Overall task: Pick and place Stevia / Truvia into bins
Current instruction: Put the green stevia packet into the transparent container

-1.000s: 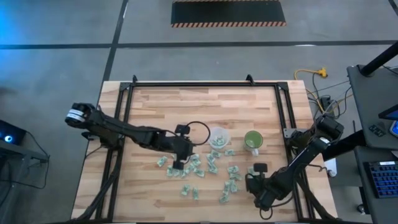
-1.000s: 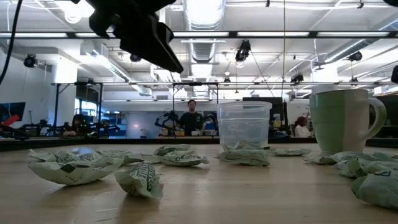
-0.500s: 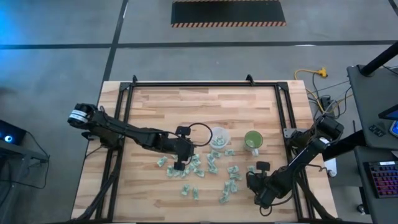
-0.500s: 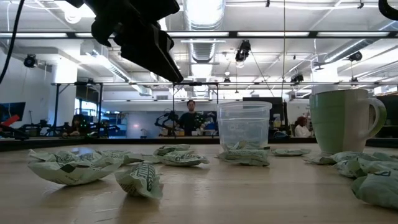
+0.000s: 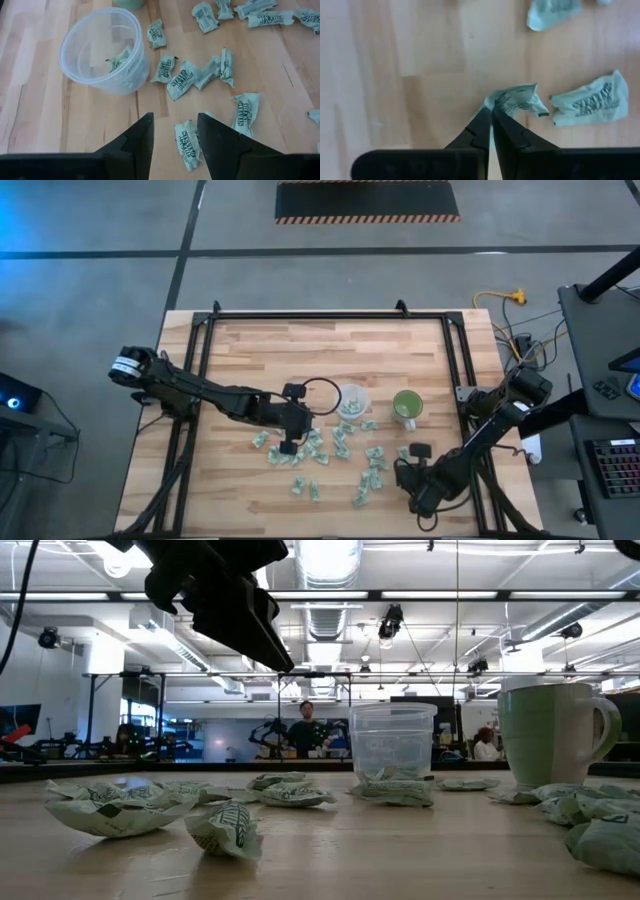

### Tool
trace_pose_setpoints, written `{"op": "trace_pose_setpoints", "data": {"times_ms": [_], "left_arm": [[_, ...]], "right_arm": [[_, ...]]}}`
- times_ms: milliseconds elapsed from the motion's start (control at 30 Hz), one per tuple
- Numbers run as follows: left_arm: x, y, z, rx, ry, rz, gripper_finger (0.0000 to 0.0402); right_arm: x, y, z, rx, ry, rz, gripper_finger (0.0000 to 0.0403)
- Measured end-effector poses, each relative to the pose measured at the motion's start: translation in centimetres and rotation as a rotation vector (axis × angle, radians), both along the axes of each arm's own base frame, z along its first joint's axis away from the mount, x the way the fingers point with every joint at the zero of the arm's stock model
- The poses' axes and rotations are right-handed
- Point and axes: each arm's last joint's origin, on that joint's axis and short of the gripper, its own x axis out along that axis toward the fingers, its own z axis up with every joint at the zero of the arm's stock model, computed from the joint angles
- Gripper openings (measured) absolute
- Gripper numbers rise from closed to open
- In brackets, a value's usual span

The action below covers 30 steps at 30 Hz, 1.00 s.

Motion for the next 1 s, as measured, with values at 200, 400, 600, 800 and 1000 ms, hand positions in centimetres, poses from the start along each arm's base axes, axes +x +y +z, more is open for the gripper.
{"op": "trace_pose_setpoints", "data": {"times_ms": [200,400,600,800,1000], "left_arm": [[0.0,0.0,0.0,0.000,0.000,-0.001,0.0135],[-0.2,0.0,-0.3,0.005,0.021,0.000,0.0135],[-0.5,0.1,-1.0,0.011,0.045,0.000,0.0135],[-0.9,0.2,-1.7,0.017,0.068,0.000,0.0135],[-1.2,0.3,-1.8,0.019,0.082,0.000,0.0135]], "right_arm": [[1.1,1.0,1.9,-0.024,-0.094,0.115,0.0009],[3.4,1.9,5.6,-0.280,-0.355,0.310,0.0009],[6.2,0.2,8.0,-0.665,-0.500,0.344,0.0009],[9.5,-4.6,7.8,-0.750,-0.406,0.257,0.0009],[11.3,-9.6,6.5,-0.735,-0.290,0.149,0.0009]]}}
